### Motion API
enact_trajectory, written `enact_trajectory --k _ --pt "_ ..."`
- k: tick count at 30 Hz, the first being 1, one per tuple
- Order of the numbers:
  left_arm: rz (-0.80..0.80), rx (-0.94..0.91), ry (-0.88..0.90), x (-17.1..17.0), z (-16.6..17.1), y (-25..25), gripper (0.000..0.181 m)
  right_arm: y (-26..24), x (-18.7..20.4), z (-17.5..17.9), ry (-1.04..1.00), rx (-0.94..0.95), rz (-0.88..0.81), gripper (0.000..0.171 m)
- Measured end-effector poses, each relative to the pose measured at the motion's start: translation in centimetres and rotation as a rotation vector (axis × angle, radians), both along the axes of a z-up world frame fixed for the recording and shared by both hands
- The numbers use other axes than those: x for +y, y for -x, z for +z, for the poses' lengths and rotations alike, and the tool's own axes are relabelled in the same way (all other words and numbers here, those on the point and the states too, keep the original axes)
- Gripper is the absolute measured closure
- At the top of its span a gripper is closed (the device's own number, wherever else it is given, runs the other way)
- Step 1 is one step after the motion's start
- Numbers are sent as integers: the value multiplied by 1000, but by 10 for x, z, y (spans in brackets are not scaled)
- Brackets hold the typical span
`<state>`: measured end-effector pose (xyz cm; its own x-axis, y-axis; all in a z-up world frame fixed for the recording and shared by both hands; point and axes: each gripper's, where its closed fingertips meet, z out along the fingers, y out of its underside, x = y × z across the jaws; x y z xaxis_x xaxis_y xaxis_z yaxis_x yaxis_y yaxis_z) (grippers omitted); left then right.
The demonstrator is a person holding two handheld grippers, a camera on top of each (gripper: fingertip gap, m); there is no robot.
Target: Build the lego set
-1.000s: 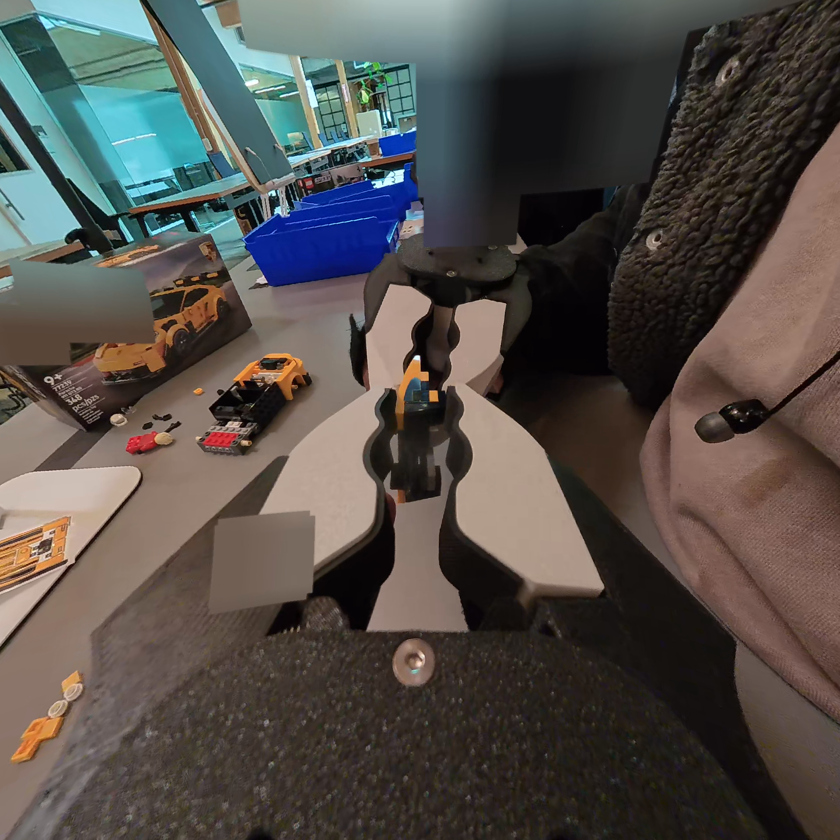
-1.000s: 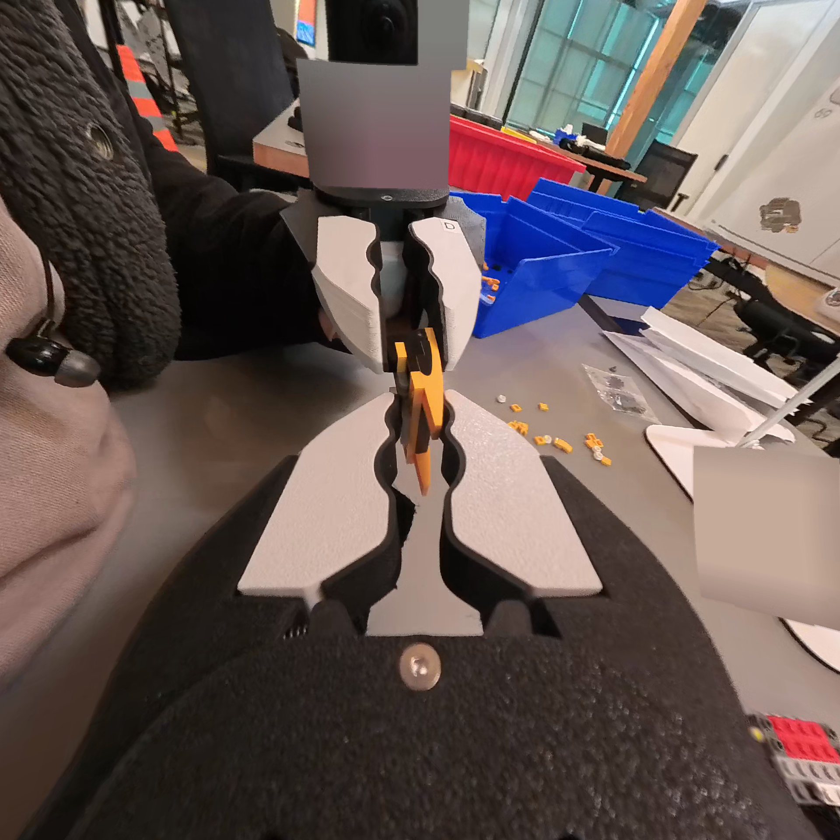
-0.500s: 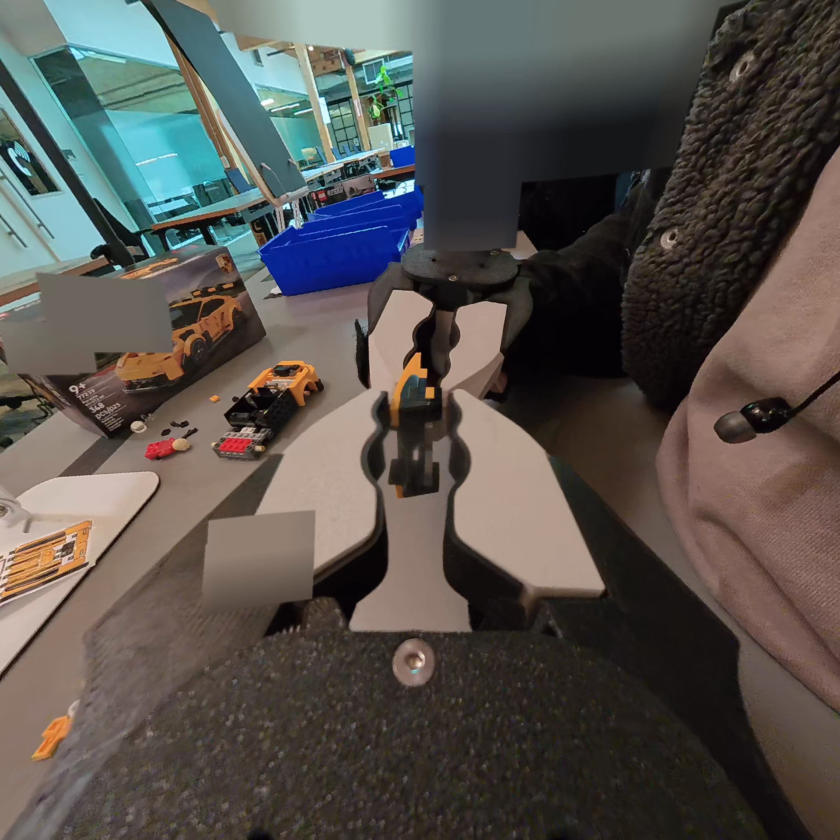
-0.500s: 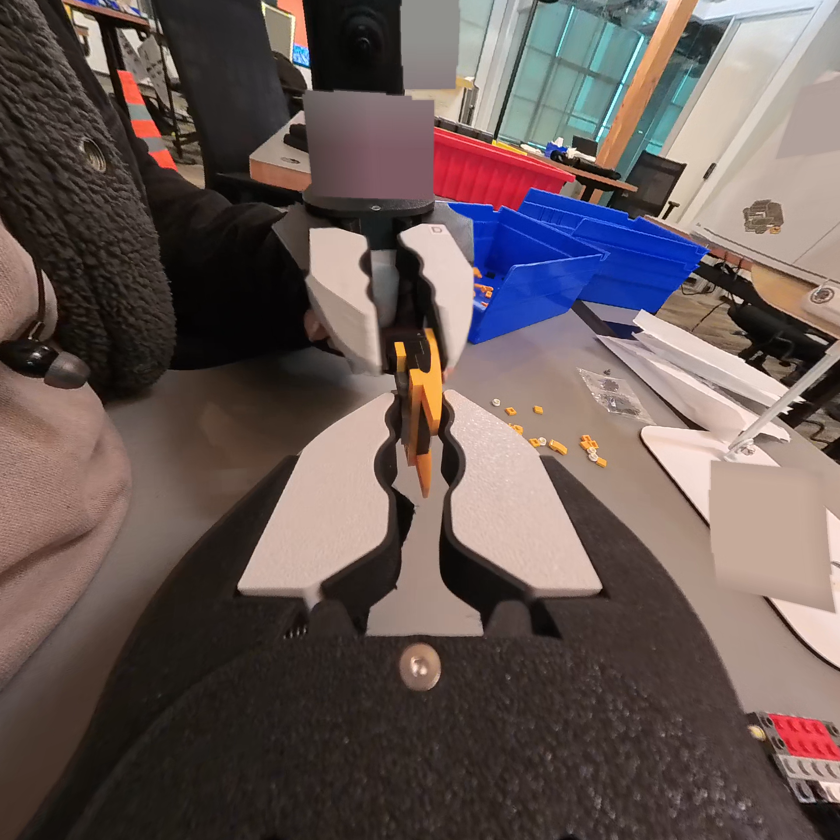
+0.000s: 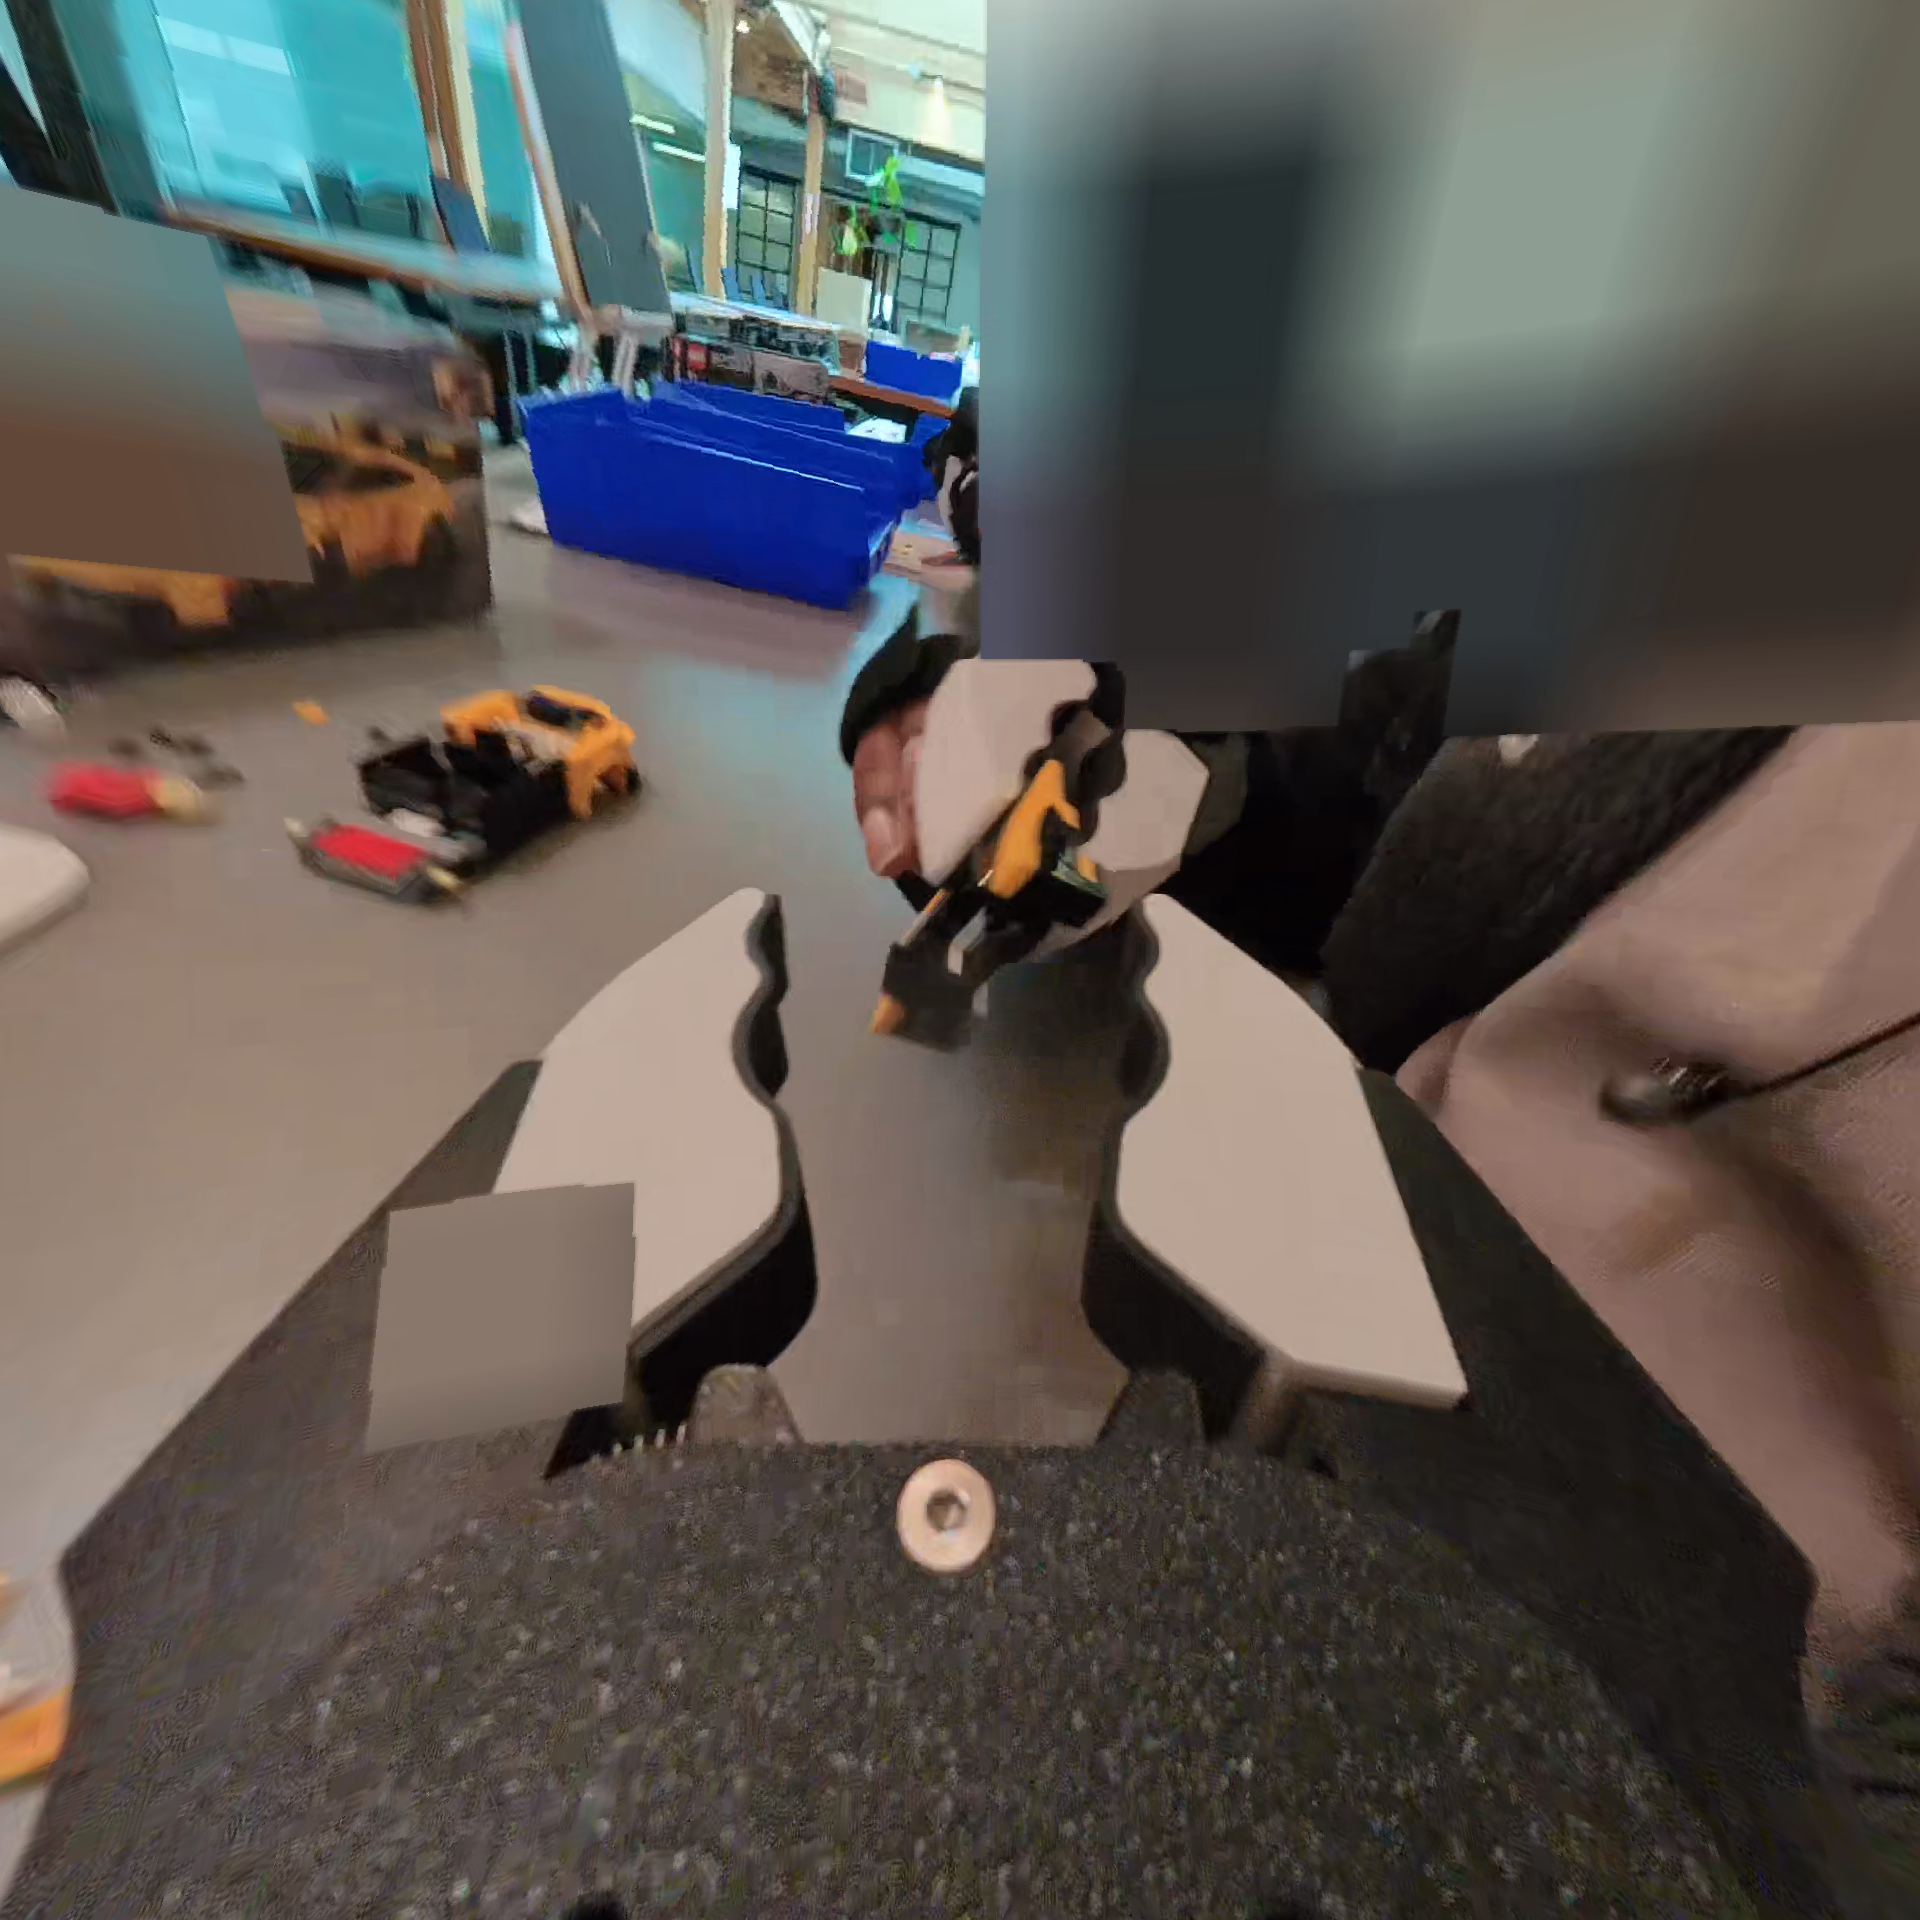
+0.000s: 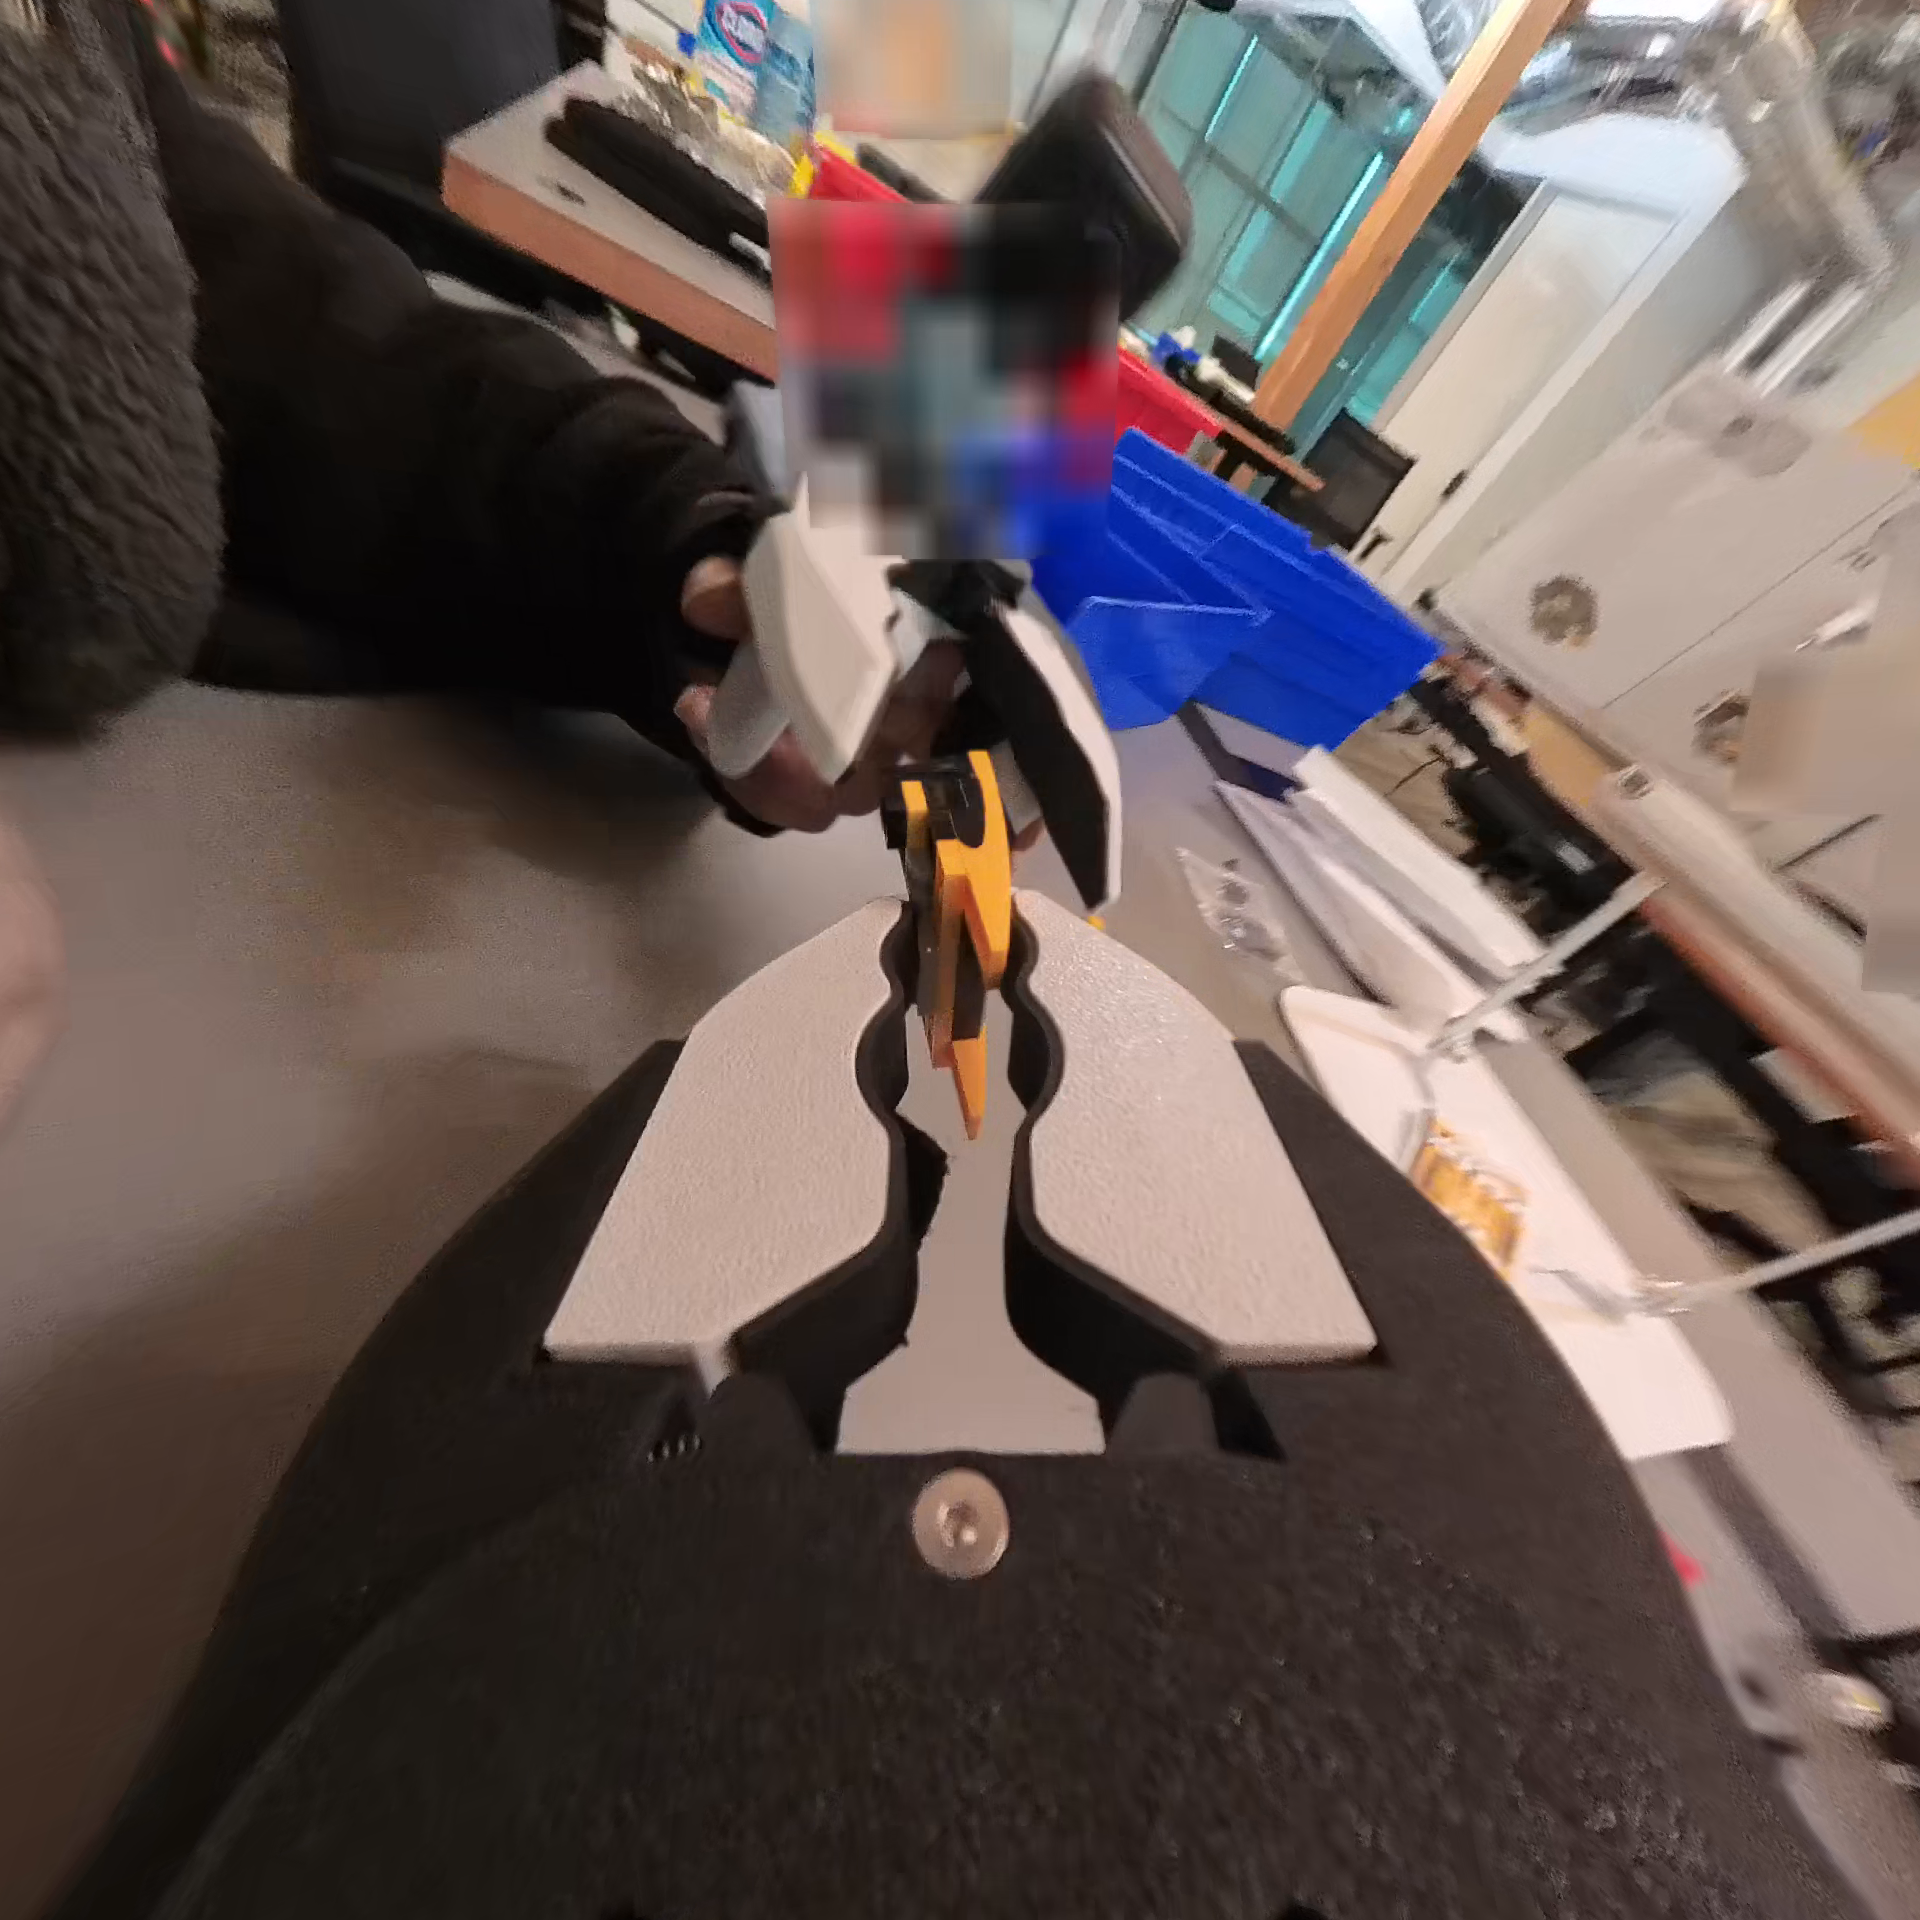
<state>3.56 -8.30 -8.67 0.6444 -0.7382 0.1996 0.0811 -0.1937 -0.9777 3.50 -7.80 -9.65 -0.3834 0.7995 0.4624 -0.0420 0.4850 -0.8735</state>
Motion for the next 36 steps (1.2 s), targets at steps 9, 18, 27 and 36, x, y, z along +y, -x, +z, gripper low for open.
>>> enact_trajectory --k 9,18,27,36 --pt "-167 -329 357 -2 -10 -19 126 0 -8 3 -539 209 -111 157" --pt "61 -47 113 15 -17 11 126 5 12 -3 -204 3 -131 123" --pt "170 466 -123 29 -54 2 125 -2 27 -43 90 -365 -14 102" --pt "99 512 -122 26 -67 -13 125 -8 19 -67 -26 -447 21 115"
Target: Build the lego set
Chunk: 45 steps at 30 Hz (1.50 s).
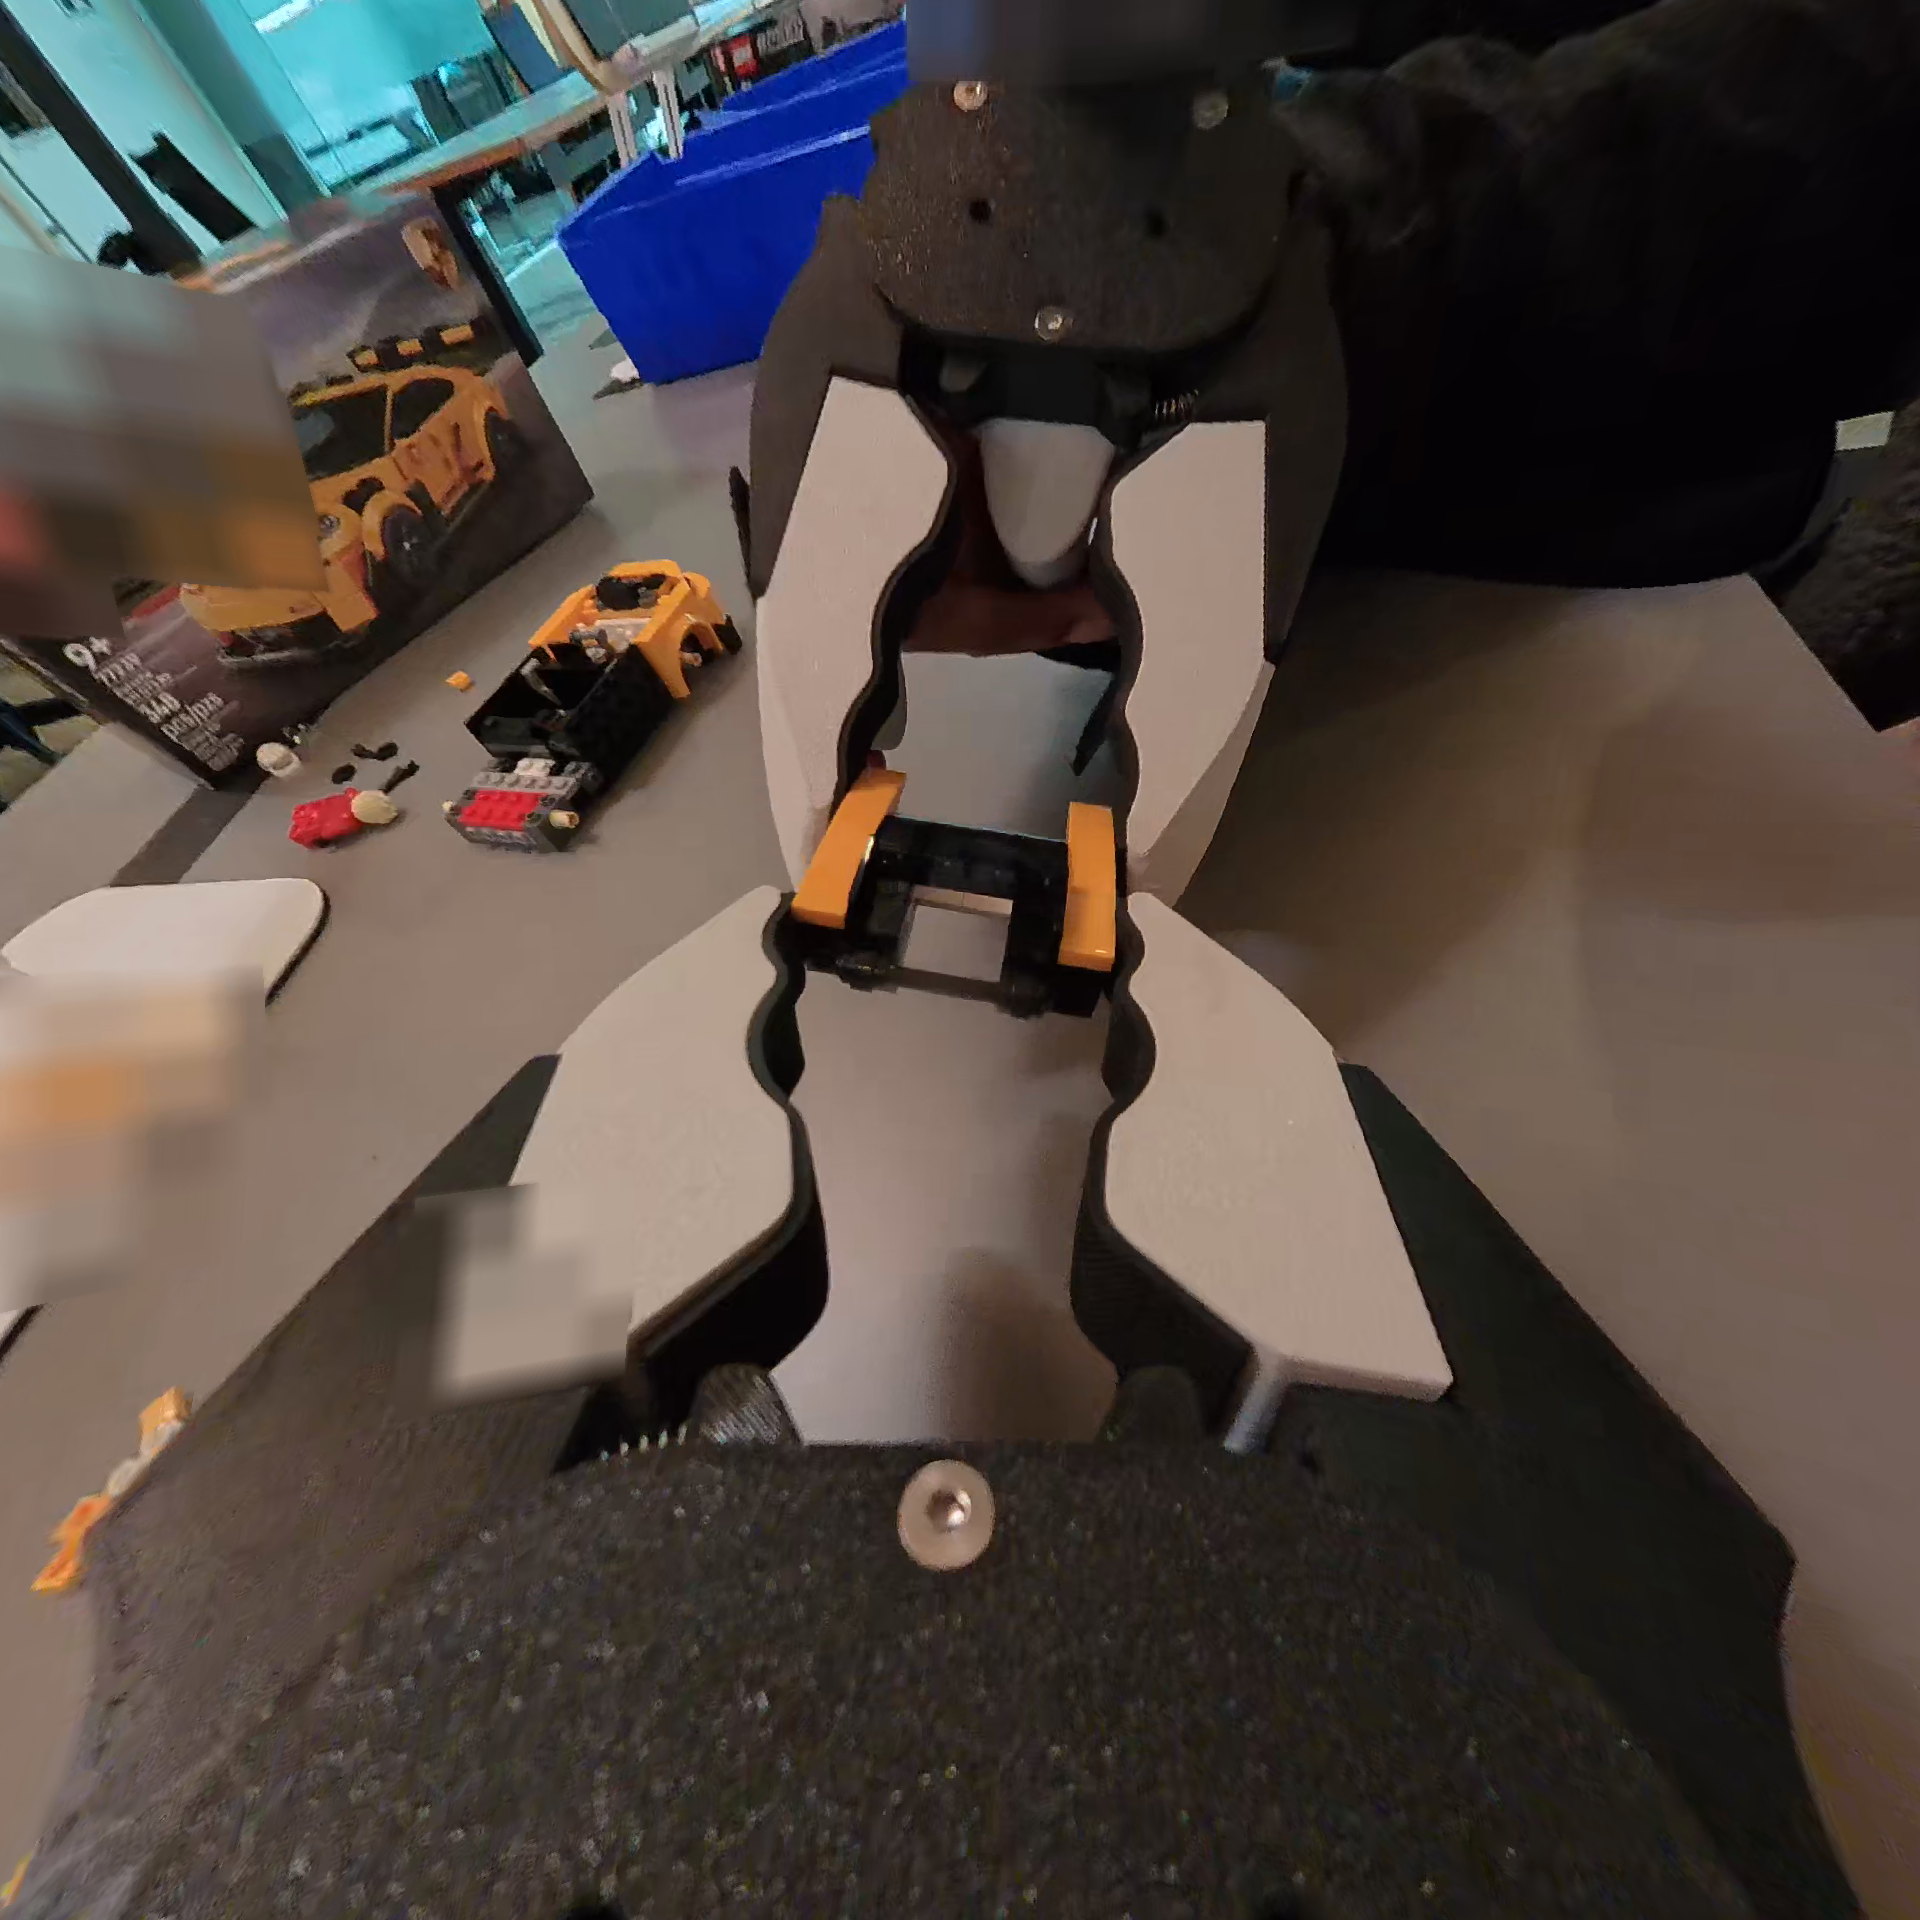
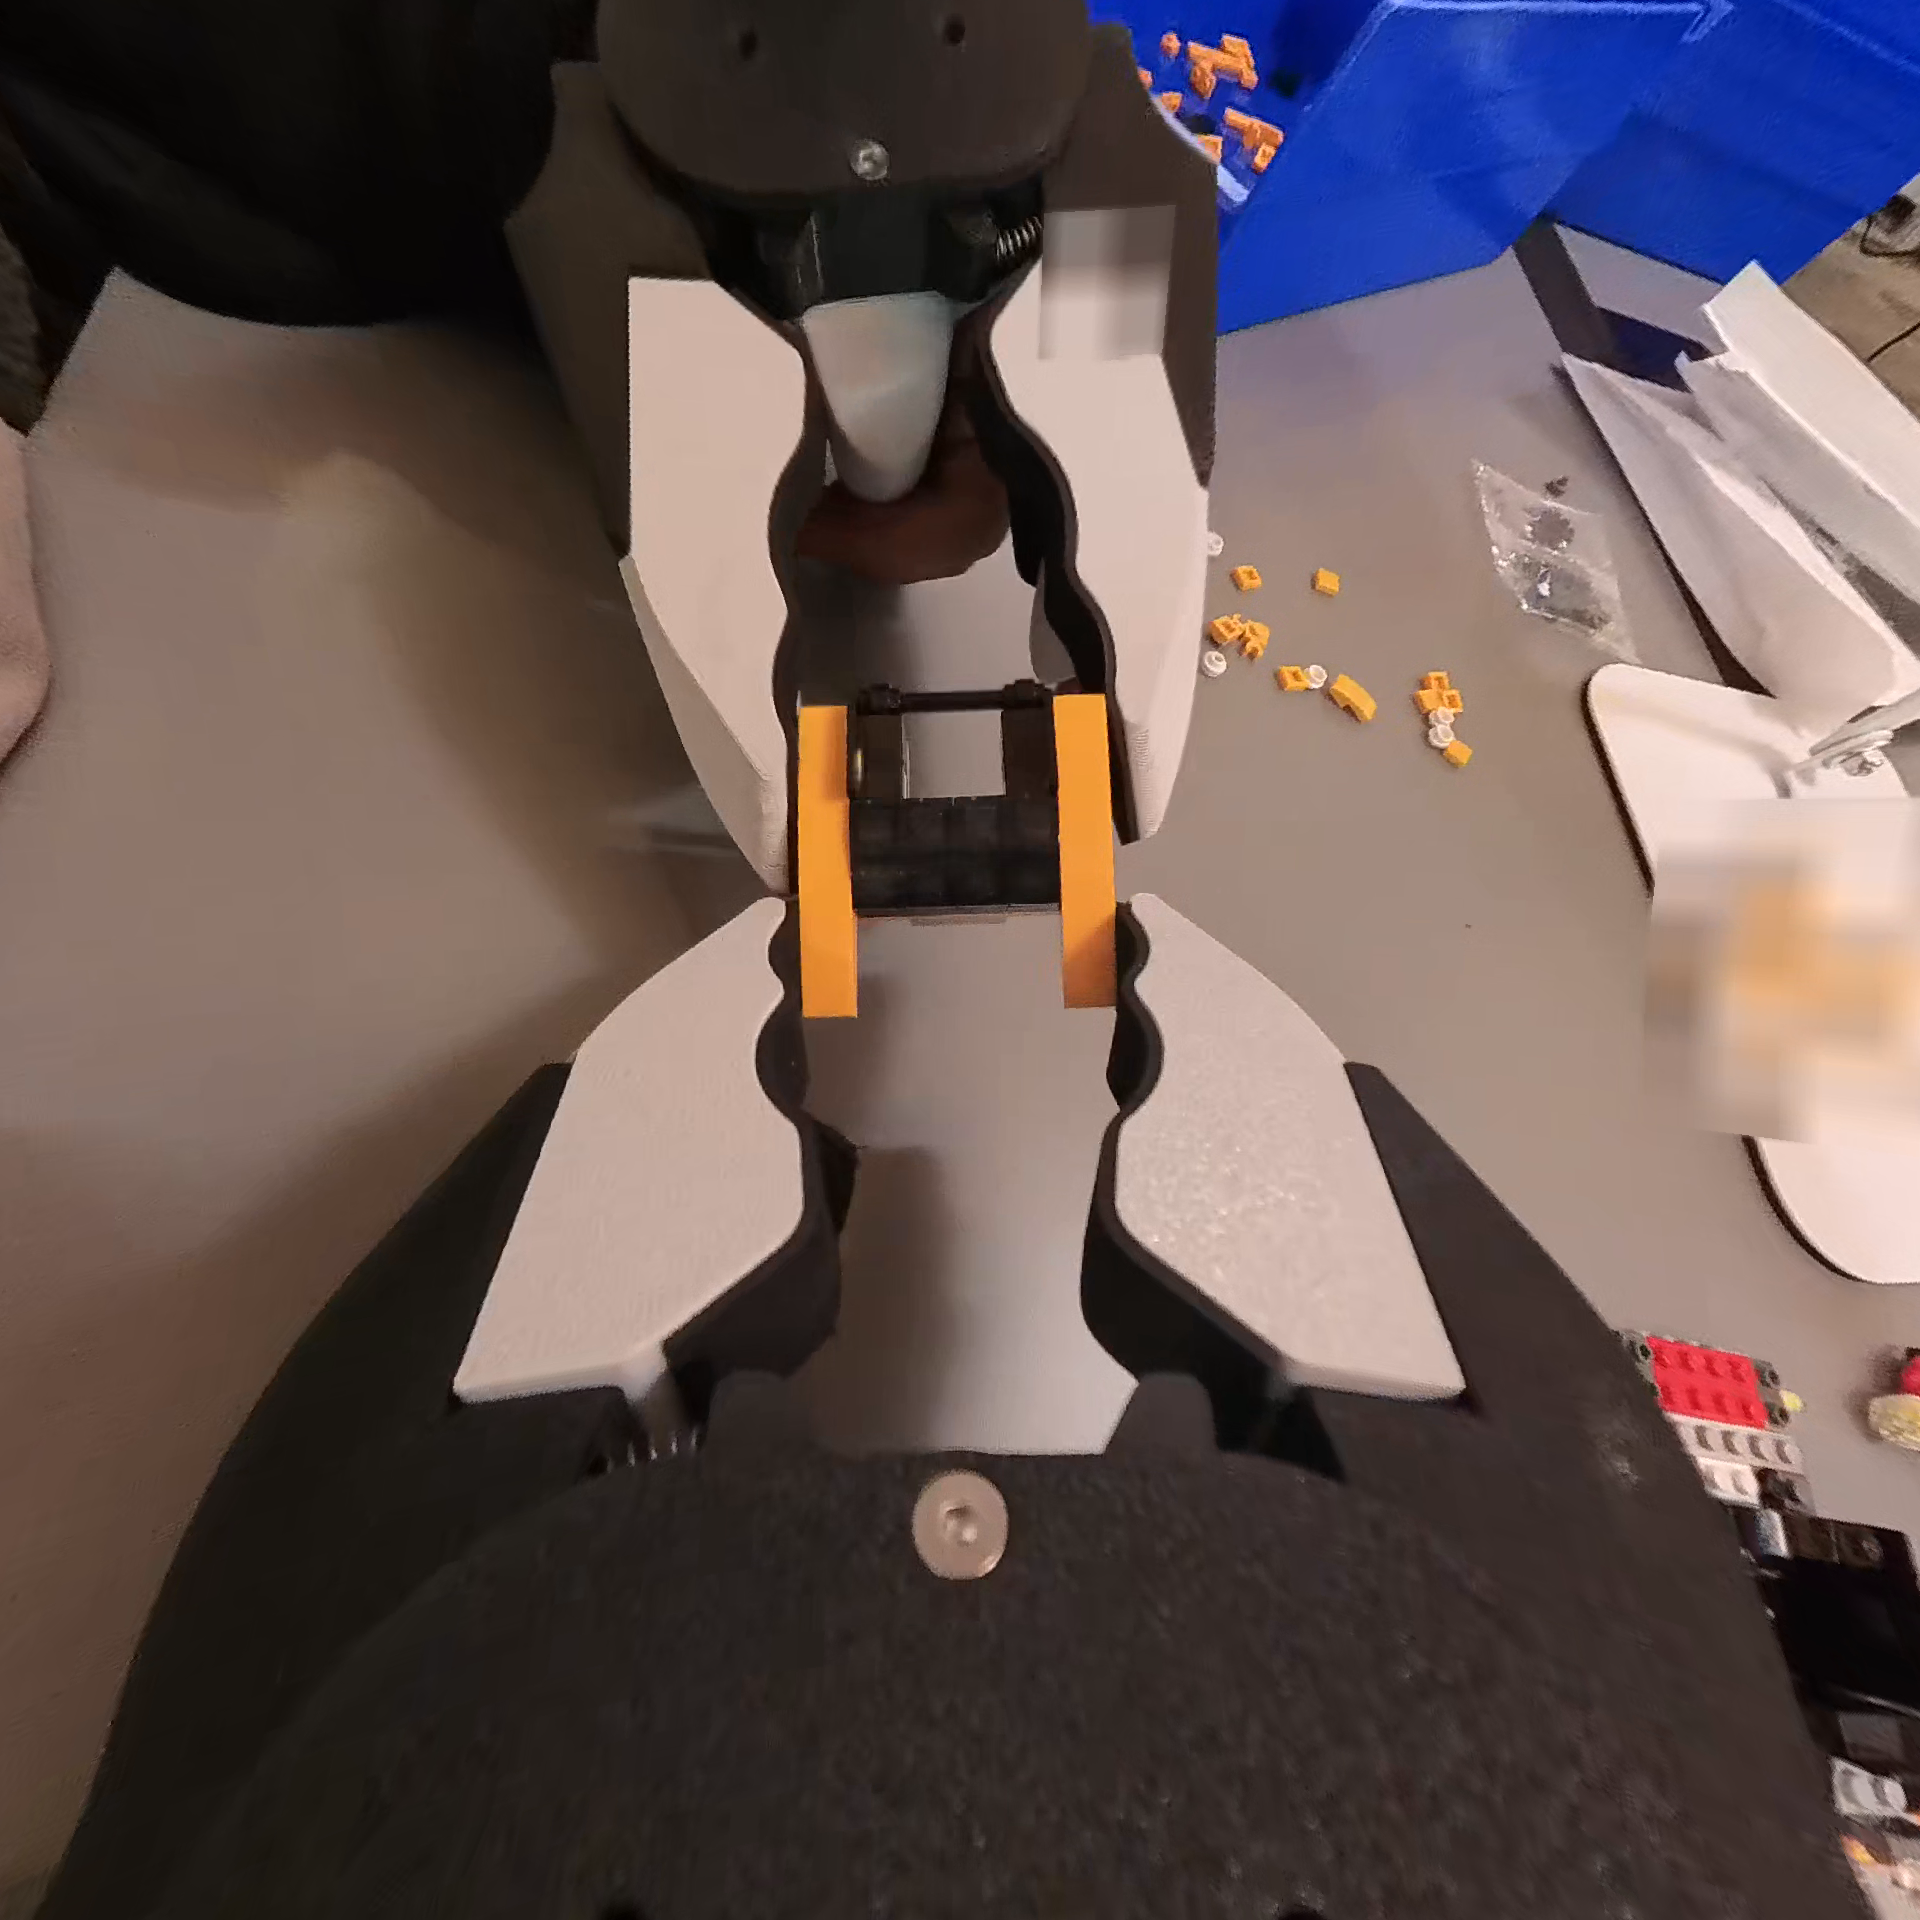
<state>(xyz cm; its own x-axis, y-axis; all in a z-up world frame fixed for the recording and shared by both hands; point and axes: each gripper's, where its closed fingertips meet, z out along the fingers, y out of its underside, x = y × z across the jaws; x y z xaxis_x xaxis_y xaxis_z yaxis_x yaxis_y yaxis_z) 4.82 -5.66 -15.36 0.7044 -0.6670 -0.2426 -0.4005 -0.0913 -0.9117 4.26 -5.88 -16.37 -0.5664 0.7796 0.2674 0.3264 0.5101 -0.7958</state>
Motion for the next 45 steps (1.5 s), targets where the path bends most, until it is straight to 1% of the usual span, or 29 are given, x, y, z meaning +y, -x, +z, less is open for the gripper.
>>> enact_trajectory --k 3,6,7,9,13,20,24,26,28,30,33,35,36,39,42,45 --pt "18 -50 73 2 -3 4 127 0 6 2 8 -19 -7 115" --pt "68 -144 92 6 4 16 127 -4 24 -2 11 -142 15 115" --pt "96 -165 97 8 5 22 134 -7 28 -4 5 -196 43 115" --pt "151 -206 85 12 11 35 138 -7 35 -12 -36 -287 83 115" --pt "219 -282 78 17 18 55 146 -1 28 -29 -54 -389 204 115" --pt "256 -253 105 21 7 61 152 -1 33 -46 -85 -527 356 115" --pt "257 -250 118 21 5 61 151 5 38 -48 -79 -520 351 114" --pt "264 -250 125 21 5 62 151 5 38 -46 -55 -509 328 108" --pt "270 -252 123 20 5 62 153 5 40 -39 -37 -464 285 103" --pt "279 -249 113 20 7 63 156 9 43 -24 14 -388 214 100" --pt "310 -261 51 21 19 67 167 31 54 21 143 -135 45 105" --pt "366 -279 -11 25 30 76 179 45 71 54 197 39 -89 113" --pt "393 -284 -50 26 37 81 181 50 79 69 213 118 -152 115" --pt "468 -269 -179 30 63 98 181 60 100 106 218 302 -297 134" --pt "525 -248 -285 37 95 113 181 67 123 141 201 487 -442 171" --pt "574 -218 -385 48 131 129 181 73 147 177 245 606 -574 171"
